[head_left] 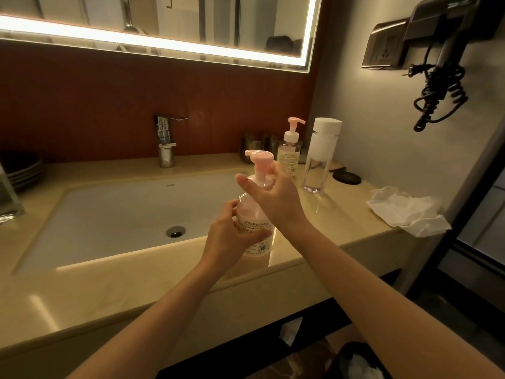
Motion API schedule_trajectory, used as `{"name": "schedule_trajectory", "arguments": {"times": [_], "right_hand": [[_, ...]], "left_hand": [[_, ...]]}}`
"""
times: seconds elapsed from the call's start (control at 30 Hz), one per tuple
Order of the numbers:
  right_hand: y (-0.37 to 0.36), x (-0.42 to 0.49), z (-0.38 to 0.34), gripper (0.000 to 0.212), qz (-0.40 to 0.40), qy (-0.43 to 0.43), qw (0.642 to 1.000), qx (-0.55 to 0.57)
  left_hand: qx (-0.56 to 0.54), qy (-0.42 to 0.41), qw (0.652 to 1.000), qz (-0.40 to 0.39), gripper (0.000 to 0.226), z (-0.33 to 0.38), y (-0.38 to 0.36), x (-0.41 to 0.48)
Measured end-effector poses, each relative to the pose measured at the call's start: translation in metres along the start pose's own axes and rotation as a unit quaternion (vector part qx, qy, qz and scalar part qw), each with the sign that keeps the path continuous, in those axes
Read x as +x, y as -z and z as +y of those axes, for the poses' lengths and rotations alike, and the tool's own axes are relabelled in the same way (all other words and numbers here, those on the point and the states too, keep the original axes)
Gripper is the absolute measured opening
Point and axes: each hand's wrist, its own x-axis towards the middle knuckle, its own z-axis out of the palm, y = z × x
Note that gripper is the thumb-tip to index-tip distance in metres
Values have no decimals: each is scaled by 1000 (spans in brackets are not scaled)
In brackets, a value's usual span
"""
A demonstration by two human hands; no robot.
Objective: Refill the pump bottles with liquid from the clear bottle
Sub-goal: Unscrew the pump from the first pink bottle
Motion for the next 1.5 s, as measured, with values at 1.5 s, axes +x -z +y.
{"name": "schedule_trajectory", "arguments": {"times": [1.5], "right_hand": [[-2,-3,7,61,52,18,996,-70]], "left_hand": [[8,8,1000,-5,69,3,1,-1]]}}
